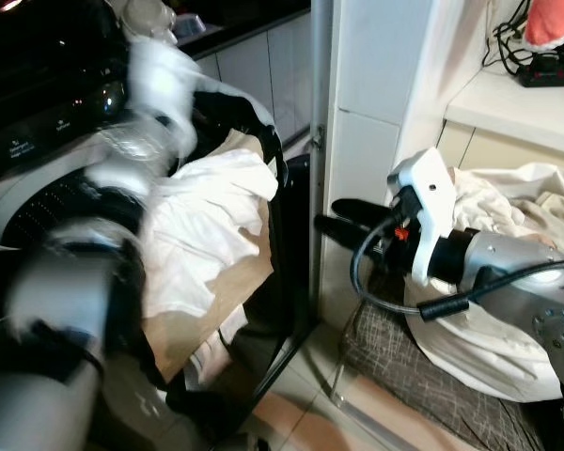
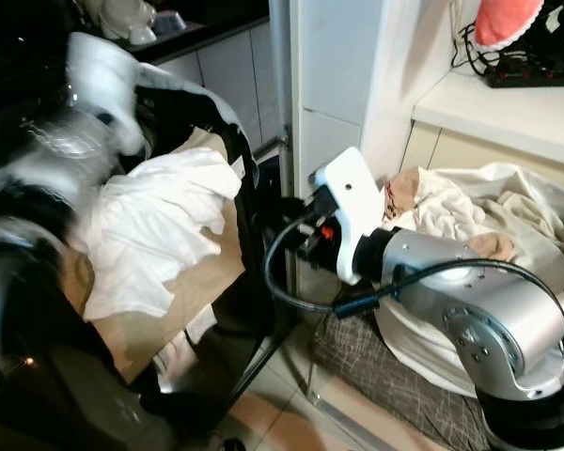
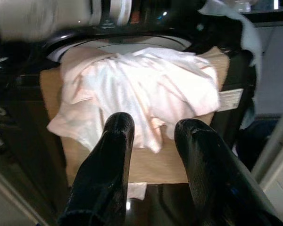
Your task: Clothes washing
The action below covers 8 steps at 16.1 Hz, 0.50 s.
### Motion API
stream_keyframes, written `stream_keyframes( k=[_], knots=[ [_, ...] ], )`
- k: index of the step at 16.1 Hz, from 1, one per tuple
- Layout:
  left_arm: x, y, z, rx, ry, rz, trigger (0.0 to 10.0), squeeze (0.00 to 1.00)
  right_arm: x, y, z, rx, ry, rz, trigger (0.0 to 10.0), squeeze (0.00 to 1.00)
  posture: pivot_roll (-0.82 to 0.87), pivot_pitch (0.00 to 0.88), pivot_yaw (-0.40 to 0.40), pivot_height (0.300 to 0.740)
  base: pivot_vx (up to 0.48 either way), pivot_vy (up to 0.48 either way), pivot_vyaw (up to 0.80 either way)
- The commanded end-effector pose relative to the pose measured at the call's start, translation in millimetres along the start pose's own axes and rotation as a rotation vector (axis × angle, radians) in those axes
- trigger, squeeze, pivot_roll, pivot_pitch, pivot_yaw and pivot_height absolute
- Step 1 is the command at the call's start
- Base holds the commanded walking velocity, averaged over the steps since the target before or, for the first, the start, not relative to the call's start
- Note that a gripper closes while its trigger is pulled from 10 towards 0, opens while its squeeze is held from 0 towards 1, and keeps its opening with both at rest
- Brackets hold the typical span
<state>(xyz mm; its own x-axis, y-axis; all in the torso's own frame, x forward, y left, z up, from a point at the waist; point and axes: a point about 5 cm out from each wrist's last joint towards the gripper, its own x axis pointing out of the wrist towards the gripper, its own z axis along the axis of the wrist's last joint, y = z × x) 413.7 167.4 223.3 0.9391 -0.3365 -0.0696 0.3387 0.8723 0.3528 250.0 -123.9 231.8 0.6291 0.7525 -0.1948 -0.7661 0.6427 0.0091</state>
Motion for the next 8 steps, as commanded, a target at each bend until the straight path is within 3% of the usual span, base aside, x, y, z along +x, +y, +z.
stream_keyframes(
  k=[1, 2, 4, 7, 8],
  knots=[
    [-2.3, -11.3, 0, 0.147, 0.008, -0.129, 10.0, 0.00, -5.7, -4.7, 3, -0.023, -0.013, -0.024, 10.0, 0.00, -0.08, 0.000, 0.113, 0.740, 0.000, 0.000, 0.00],
    [-7.2, -20.0, -5, 0.239, 0.046, -0.227, 10.0, 0.00, -10.6, -5.6, 1, -0.032, -0.003, -0.023, 10.0, 0.00, -0.08, 0.000, 0.113, 0.740, 0.000, 0.000, 0.00],
    [-15.8, -17.0, -5, 0.344, 0.108, -0.306, 10.0, 0.00, -16.8, -6.1, -1, -0.044, 0.017, -0.015, 10.0, 0.00, -0.08, 0.000, 0.113, 0.740, 0.000, 0.000, 0.00],
    [-30.1, -11.2, -1, 0.399, 0.132, -0.413, 10.0, 0.00, -20.8, -6.7, -3, -0.053, 0.033, -0.007, 10.0, 0.00, -0.08, 0.000, 0.106, 0.740, 0.000, 0.000, 0.00],
    [-34.5, -8.7, -8, 0.421, 0.200, -0.419, 10.0, 0.00, -20.8, -5.7, -3, -0.058, 0.037, 0.010, 10.0, 0.00, -0.08, 0.000, 0.105, 0.740, 0.000, 0.000, 0.00]
  ],
)
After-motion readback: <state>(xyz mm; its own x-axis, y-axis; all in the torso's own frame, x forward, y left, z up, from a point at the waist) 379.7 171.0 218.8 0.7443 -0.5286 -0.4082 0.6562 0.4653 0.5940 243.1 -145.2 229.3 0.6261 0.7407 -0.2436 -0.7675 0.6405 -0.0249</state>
